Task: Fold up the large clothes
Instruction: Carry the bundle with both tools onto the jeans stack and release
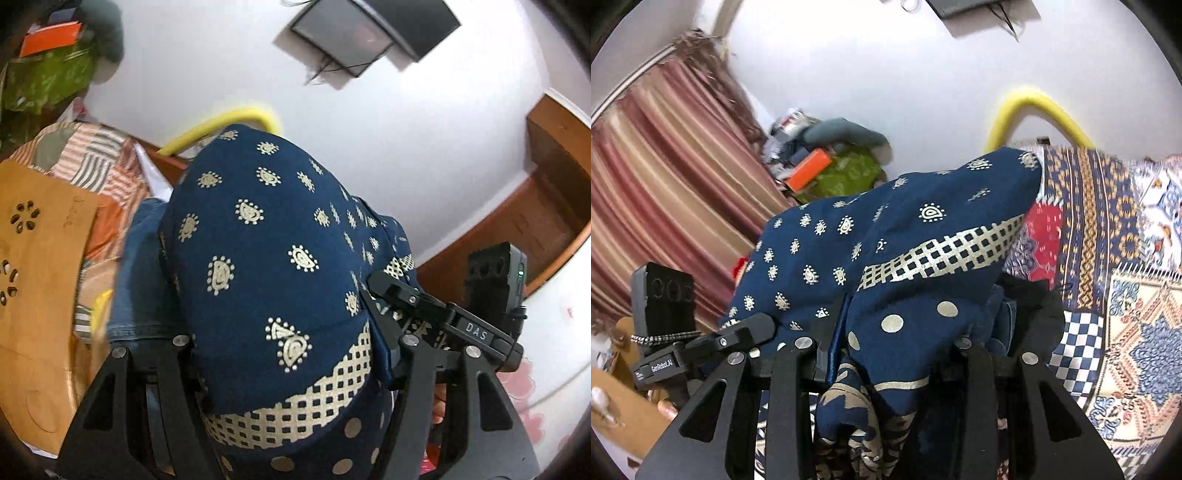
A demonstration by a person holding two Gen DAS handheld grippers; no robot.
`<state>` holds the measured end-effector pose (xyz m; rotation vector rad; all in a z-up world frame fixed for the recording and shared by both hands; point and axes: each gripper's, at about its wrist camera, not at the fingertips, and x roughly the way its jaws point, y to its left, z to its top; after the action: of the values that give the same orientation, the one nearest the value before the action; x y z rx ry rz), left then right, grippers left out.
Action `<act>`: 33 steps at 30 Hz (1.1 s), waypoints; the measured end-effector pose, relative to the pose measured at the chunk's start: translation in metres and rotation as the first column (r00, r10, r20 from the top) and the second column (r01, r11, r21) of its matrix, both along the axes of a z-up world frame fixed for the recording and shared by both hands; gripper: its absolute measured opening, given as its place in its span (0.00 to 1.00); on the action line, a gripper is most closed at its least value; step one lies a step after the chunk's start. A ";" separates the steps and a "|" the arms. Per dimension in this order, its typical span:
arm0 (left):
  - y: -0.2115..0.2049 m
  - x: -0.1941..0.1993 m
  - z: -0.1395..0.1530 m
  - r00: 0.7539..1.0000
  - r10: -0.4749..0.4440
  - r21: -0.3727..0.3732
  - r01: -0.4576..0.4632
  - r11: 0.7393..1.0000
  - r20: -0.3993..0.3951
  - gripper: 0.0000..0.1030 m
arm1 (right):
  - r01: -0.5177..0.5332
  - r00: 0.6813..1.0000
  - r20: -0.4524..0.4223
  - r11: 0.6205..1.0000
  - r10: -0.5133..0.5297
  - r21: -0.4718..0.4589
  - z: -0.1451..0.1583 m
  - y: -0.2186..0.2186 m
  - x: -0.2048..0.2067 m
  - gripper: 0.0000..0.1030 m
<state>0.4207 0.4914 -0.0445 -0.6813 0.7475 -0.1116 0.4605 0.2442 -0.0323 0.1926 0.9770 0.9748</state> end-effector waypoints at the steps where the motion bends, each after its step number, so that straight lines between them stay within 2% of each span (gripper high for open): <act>1: 0.000 0.000 -0.006 1.000 0.000 0.005 0.001 1.000 -0.016 0.62 | -0.002 1.000 -0.007 1.000 0.002 -0.023 -0.007 0.004 0.001 0.32; 6: 0.006 0.003 -0.033 0.996 -0.036 0.059 0.041 0.997 -0.082 0.67 | 0.000 0.999 -0.039 0.993 -0.005 -0.119 -0.033 0.011 0.006 0.44; 8: 0.004 -0.003 -0.035 0.995 -0.032 0.076 0.039 0.996 -0.094 0.74 | 0.010 0.999 -0.052 0.993 -0.016 -0.117 -0.034 0.004 0.005 0.50; 11: 0.001 -0.005 -0.034 0.995 0.000 0.129 0.013 0.992 -0.099 0.79 | 0.026 0.998 -0.045 0.992 -0.032 -0.126 -0.024 0.002 0.000 0.50; 13: -0.002 -0.004 -0.035 0.993 0.030 0.170 -0.009 0.985 -0.116 0.82 | 0.038 0.999 0.002 0.989 -0.038 -0.143 -0.011 -0.005 -0.009 0.50; 18: -0.008 -0.009 -0.022 0.982 0.109 0.225 -0.074 0.972 -0.151 0.81 | 0.077 0.988 0.149 0.982 -0.051 -0.170 0.019 -0.017 -0.033 0.50; 21: -0.020 -0.018 -0.007 0.978 0.137 0.287 -0.088 0.954 -0.157 0.80 | 0.077 0.981 0.188 0.980 -0.042 -0.182 0.024 -0.015 -0.040 0.50; 24: -0.031 -0.037 0.010 0.983 0.163 0.355 -0.121 0.927 -0.089 0.80 | 0.059 0.978 0.209 0.970 -0.009 -0.235 0.015 -0.005 -0.045 0.50; 28: -0.049 -0.066 0.035 0.986 0.166 0.463 -0.154 0.873 0.014 0.81 | 0.044 0.977 0.212 0.957 0.018 -0.286 -0.005 -0.001 -0.047 0.50; 33: -0.069 -0.073 0.026 0.988 0.150 0.576 -0.098 0.811 -0.044 0.80 | 0.056 0.981 0.193 0.966 -0.006 -0.252 0.002 -0.015 -0.053 0.50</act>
<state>0.3473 0.4226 -0.0187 -0.1514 0.7679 0.2627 0.4078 0.2294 -0.0307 -0.1009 0.9097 0.8129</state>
